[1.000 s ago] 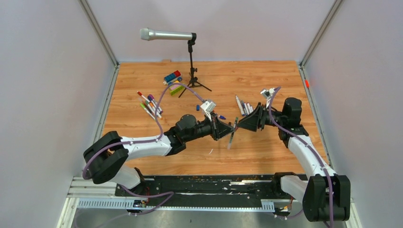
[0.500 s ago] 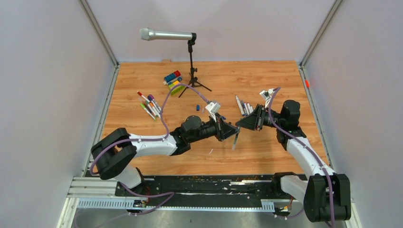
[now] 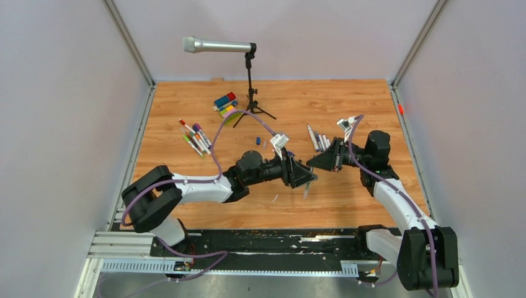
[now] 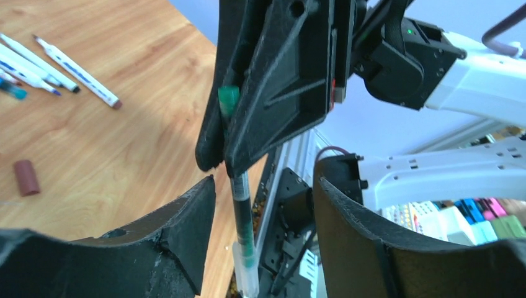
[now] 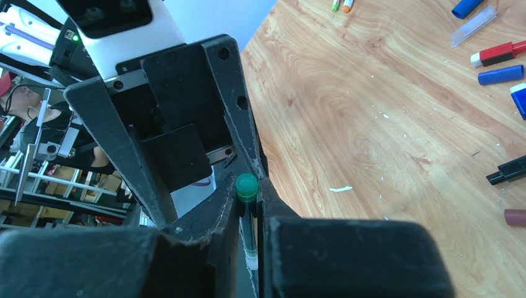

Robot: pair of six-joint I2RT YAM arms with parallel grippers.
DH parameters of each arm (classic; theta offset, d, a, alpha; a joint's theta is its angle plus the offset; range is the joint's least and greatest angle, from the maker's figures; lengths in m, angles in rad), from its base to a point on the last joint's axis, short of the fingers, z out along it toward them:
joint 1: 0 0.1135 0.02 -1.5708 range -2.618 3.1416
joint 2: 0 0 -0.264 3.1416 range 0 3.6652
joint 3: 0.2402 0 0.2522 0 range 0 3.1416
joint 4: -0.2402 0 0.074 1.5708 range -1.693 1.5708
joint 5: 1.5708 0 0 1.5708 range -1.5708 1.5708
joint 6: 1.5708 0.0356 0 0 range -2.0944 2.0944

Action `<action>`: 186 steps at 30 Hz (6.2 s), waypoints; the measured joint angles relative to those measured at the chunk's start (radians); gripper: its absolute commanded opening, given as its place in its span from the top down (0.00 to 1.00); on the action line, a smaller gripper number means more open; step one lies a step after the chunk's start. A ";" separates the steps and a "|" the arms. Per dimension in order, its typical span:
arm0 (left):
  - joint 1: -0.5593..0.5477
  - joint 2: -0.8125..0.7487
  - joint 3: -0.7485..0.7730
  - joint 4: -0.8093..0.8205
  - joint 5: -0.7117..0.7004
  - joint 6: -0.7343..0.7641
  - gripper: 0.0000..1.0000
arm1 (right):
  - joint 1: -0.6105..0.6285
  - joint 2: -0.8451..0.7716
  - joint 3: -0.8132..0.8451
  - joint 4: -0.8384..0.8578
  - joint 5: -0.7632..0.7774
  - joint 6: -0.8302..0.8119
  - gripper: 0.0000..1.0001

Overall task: Open the pen caps
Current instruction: Open the pen cap from the pen, then place the pen at the center of the board, then place the pen cap at the center of the board.

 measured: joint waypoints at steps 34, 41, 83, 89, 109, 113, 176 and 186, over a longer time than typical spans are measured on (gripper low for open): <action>-0.032 0.010 -0.034 -0.203 -0.008 -0.036 0.63 | -0.040 0.019 0.016 -0.055 0.055 -0.035 1.00; -0.044 0.034 0.016 -0.239 -0.003 -0.013 0.98 | -0.041 0.019 0.016 -0.071 0.078 -0.040 0.90; -0.056 -0.103 -0.177 -0.400 -0.026 0.105 1.00 | -0.013 0.245 0.685 -0.317 0.234 -0.209 1.00; -0.047 -0.186 -0.179 -0.439 -0.121 0.121 1.00 | -0.101 0.111 0.380 -0.397 0.307 -0.392 1.00; 0.063 -0.530 -0.272 -0.633 -0.397 0.189 1.00 | -0.344 0.294 0.305 -0.639 0.661 -0.759 0.94; 0.065 -0.569 -0.295 -0.658 -0.436 0.191 1.00 | -0.344 0.353 0.317 -0.644 0.679 -0.764 0.92; -0.077 0.439 0.716 -1.095 -0.318 0.260 0.95 | -0.348 0.527 0.480 -0.864 0.504 -0.887 0.68; -0.084 0.635 0.985 -1.245 -0.353 0.338 0.91 | -0.348 0.526 0.480 -0.868 0.504 -0.888 0.68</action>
